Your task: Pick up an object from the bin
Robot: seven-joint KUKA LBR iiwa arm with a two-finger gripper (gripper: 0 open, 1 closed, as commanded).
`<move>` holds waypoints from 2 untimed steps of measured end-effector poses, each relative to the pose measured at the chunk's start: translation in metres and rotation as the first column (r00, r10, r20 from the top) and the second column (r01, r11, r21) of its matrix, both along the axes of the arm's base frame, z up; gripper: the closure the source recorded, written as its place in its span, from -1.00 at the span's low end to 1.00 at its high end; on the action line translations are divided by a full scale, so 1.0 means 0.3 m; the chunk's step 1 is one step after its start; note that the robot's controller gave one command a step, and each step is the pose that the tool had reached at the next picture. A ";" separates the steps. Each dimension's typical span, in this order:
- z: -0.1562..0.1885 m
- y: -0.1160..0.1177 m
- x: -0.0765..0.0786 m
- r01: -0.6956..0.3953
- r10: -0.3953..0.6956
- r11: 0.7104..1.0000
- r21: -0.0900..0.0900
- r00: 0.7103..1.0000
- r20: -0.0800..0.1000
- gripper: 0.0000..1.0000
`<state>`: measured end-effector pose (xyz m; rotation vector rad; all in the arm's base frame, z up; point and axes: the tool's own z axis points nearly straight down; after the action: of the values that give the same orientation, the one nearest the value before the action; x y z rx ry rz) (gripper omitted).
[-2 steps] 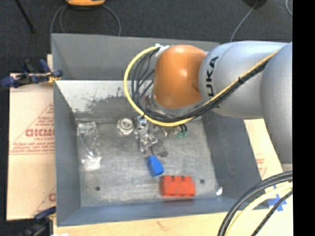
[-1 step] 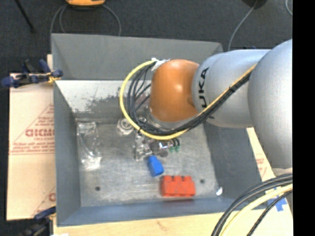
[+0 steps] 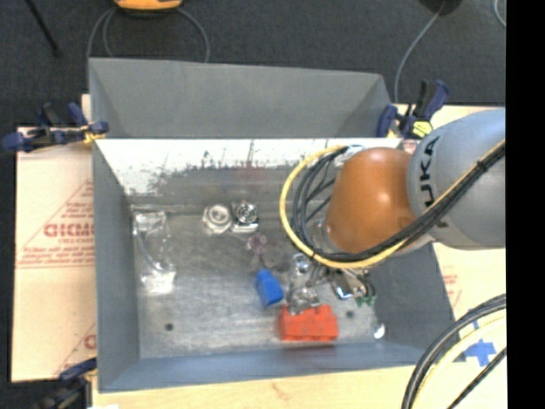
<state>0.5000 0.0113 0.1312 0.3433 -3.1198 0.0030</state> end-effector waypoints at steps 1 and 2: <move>0.001 0.011 0.009 -0.007 0.007 1.000 0.001 1.000 0.005 -1.00; -0.121 0.055 0.063 -0.331 0.331 0.944 -0.001 0.943 0.023 -1.00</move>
Offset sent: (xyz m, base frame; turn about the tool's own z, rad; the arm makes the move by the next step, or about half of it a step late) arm 0.0000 0.0000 0.0000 0.0000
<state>0.5190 0.0279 0.0948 0.8686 -3.0404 0.0037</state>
